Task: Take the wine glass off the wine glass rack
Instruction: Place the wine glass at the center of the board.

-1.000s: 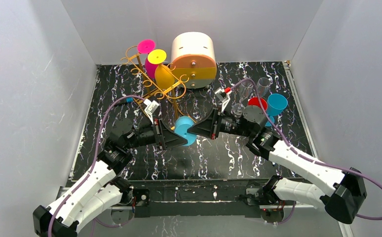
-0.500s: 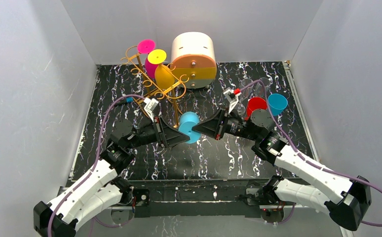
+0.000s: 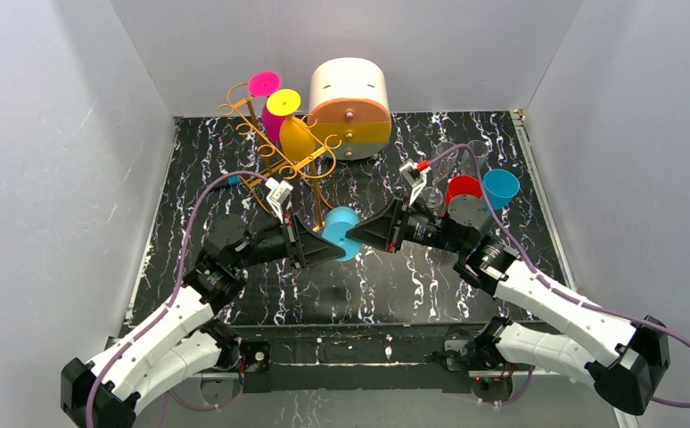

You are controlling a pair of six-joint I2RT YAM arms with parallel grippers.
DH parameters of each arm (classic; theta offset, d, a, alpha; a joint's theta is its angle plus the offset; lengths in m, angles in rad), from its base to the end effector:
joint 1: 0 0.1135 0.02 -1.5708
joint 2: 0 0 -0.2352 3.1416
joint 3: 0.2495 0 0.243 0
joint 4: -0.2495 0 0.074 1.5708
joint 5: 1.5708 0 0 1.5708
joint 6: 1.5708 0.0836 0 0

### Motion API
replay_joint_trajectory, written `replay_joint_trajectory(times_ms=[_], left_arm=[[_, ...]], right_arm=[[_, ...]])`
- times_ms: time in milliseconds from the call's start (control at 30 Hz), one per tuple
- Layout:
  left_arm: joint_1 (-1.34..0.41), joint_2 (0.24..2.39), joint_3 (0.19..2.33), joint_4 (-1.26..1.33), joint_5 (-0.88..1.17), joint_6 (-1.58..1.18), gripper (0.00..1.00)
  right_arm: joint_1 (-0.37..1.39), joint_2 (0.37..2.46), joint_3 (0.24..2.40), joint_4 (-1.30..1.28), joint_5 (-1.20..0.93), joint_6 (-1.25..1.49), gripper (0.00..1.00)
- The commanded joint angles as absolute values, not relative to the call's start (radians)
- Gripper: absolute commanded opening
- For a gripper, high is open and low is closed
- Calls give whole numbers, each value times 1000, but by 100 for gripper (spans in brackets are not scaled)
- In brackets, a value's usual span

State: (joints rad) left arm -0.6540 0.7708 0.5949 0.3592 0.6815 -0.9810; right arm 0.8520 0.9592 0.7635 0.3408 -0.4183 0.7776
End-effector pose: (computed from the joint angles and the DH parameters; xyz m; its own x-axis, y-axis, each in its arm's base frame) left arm 0.1507 -0.1819 0.3206 -0.7207 -0.2607 -0.6423 0.6564 0.0411 -0.7533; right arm 0.1565 0.2304 0.3409 -0.6003 0.2875 -0.7463 -0.7455 0.1369 0.6524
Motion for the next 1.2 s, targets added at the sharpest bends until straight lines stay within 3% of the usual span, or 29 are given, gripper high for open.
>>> replay_joint_trajectory(times_ms=[0,167,300,433,633,833,1167], left_arm=[[-664,752,611,348,769,-891,0],[-663,669,617,211,804,-696,0],[-664,655,644,106,857,-567,0],[-664,655,657,33,910,-466,0],[-664,613,656,-72,980,-249,0],[-664,552,654,-135,996,-66,0],[-664,585,673,-226,1116,156,0]], right_arm=[[855,898,854,210,-318,667,24],[856,837,913,36,-66,590,33],[855,830,949,-44,-8,573,49],[826,908,1044,-266,143,621,54],[604,983,999,-124,-370,696,67],[537,1045,986,-51,-679,739,82],[536,1106,888,316,-852,956,86]])
